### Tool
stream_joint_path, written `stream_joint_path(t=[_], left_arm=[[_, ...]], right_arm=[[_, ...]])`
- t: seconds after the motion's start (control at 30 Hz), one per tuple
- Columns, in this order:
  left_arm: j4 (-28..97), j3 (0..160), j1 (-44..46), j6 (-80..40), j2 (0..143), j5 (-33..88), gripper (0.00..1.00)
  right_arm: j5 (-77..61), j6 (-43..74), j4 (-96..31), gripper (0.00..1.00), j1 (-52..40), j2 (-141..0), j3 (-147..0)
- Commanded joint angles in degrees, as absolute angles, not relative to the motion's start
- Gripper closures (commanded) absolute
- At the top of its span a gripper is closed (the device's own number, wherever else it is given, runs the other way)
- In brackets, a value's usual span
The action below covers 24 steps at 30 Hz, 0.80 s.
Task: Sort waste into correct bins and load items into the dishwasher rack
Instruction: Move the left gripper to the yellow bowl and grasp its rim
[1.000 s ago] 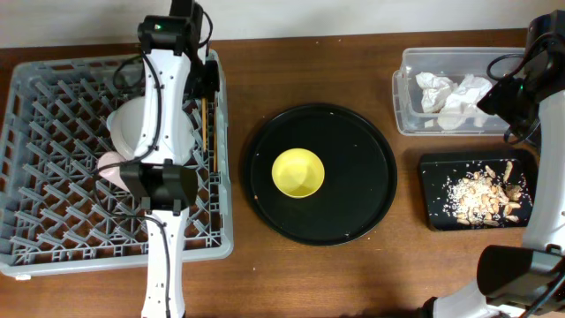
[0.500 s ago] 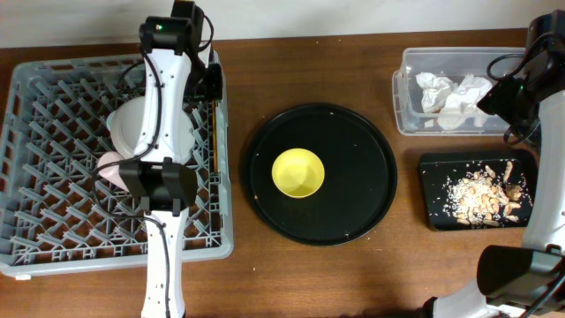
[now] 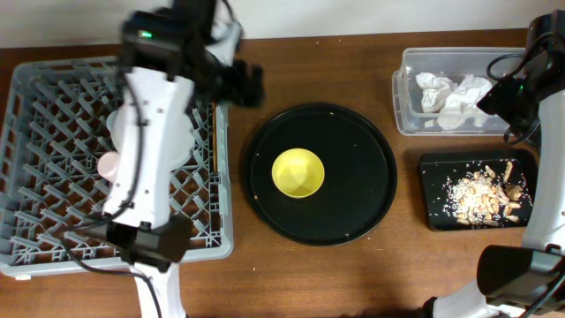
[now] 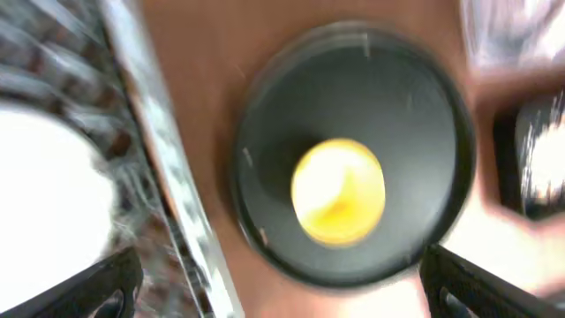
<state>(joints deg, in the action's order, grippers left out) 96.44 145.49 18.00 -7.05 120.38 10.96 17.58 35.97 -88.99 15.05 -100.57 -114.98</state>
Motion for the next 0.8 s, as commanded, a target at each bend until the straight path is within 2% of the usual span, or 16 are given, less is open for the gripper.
stream_joint_path(t=[0.0, 0.2, 0.43, 0.57, 0.67, 0.77], left_arm=[[96.31, 129.12, 23.75, -5.52, 118.89, 11.81, 0.01], [80.75, 108.77, 34.35, -8.12, 118.91, 11.84, 0.01], [66.11, 100.16, 44.49, -8.12, 119.13, 8.45, 0.04], [62.96, 99.48, 46.50, -8.43, 119.31, 3.55, 0.08], [61.52, 99.46, 46.37, -13.54, 119.35, -3.70, 0.11], [59.90, 99.46, 46.28, -13.23, 120.38, -4.32, 0.11]], right_arm=[[18.68, 36.29, -89.12, 0.01, 15.40, -100.99, -115.31], [18.68, 36.29, -89.12, 0.01, 15.42, -100.99, -115.31], [18.68, 36.29, -89.12, 0.01, 15.40, -100.99, -115.31], [18.68, 36.29, -89.12, 0.01, 15.40, -100.99, -115.31], [18.68, 36.29, -89.12, 0.01, 15.42, -100.99, -115.31], [18.68, 36.29, -89.12, 0.01, 15.42, -100.99, -115.31]])
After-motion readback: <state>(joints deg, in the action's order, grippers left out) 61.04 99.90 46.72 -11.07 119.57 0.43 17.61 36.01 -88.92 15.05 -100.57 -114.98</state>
